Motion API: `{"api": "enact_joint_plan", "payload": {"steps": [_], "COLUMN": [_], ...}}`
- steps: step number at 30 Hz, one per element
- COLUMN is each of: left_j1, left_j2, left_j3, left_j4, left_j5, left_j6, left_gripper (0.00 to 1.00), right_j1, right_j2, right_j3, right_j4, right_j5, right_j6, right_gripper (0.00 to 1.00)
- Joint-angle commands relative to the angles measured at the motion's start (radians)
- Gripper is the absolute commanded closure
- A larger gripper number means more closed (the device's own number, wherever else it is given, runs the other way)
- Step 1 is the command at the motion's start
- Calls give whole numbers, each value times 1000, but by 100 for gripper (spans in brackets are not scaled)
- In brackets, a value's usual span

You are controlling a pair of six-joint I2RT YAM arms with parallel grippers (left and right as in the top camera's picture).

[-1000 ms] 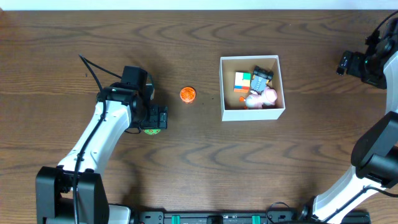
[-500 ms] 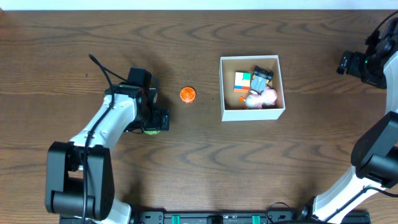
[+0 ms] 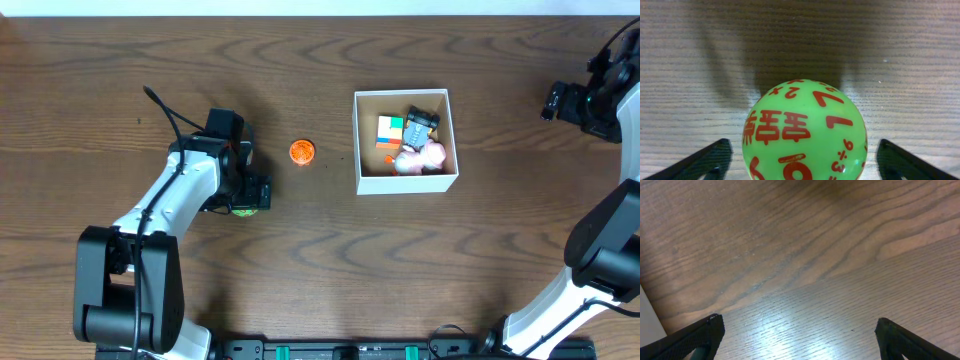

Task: Pack container
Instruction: 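Lower left gripper and close it around the green ball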

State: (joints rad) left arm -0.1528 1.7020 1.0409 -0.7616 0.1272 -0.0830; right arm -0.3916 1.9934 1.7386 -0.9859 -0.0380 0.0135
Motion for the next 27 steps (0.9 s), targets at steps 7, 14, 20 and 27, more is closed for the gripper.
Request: {"api": "enact_joint_plan", "payload": {"steps": [7, 14, 20, 27], "left_j1": [-1, -1, -1, -1], "left_j2": [10, 10, 10, 9], "left_j3": [-6, -6, -6, 13], "left_j4": [-3, -3, -3, -8], "left_j5": [-35, -35, -35, -34], "left_j6": [-5, -5, -5, -5], "left_gripper": [13, 35, 39, 41], "right_j1": [-7, -7, -7, -7], "right_j2": [7, 7, 7, 7], "right_j3": [-2, -2, -2, -2], "right_j4": [-1, -1, -1, -1], "right_j5": [-4, -4, -4, -4], "right_j6": [-11, -11, -11, -11], "right_gripper": [1, 1, 1, 1]}}
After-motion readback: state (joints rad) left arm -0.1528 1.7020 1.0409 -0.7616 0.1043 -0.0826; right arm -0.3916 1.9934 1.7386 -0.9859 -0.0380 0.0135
